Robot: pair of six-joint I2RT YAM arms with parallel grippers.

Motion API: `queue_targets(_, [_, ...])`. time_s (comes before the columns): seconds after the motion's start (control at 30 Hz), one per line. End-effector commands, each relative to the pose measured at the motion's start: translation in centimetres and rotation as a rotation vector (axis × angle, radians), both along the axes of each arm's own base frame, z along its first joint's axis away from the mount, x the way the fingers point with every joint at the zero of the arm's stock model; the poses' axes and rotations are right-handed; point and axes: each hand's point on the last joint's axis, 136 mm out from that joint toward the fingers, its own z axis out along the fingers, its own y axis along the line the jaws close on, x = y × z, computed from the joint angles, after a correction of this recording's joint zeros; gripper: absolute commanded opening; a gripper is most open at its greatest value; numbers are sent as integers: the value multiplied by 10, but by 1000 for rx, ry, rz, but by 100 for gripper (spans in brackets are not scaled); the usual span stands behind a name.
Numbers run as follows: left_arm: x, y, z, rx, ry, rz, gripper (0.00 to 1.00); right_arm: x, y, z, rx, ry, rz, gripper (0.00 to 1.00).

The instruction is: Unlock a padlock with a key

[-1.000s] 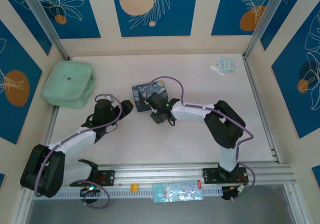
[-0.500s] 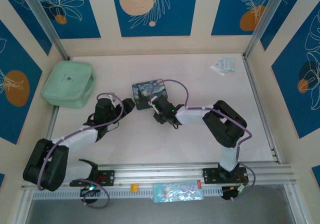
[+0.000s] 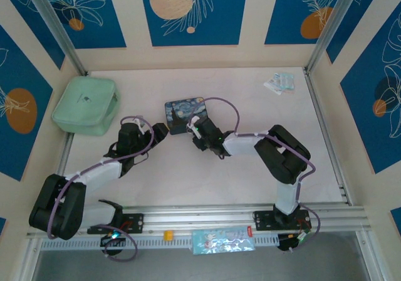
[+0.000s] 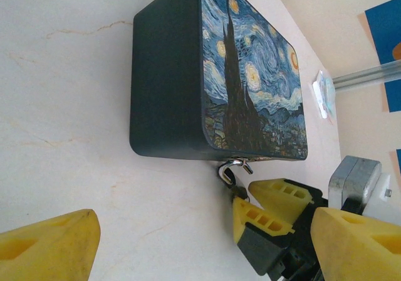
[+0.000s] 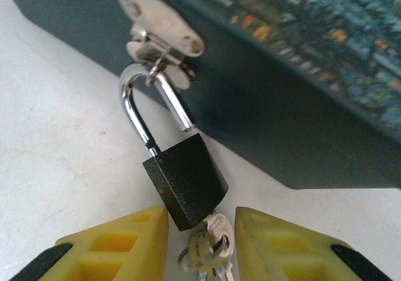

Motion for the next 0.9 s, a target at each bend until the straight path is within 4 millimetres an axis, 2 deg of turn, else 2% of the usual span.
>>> queue_targets(0.0, [6,0,12,-18,-44,-11,86,3,8,-4,29,-1,25,35])
queue_targets(0.2, [8,-1,11,-35,-45,-12,86,2,16,-9,40,23,60,34])
queue_targets(0.37, [9,0,9,-41,-39,-7,86,-1,20,-8,57,38,104,16])
queue_targets(0.53, [8,1,8,-46,-37,-5,86,-2,26,1,68,38,168,1])
queue_targets(0.87, [5,3,4,-46,-28,-1,86,0,30,14,101,104,267,0])
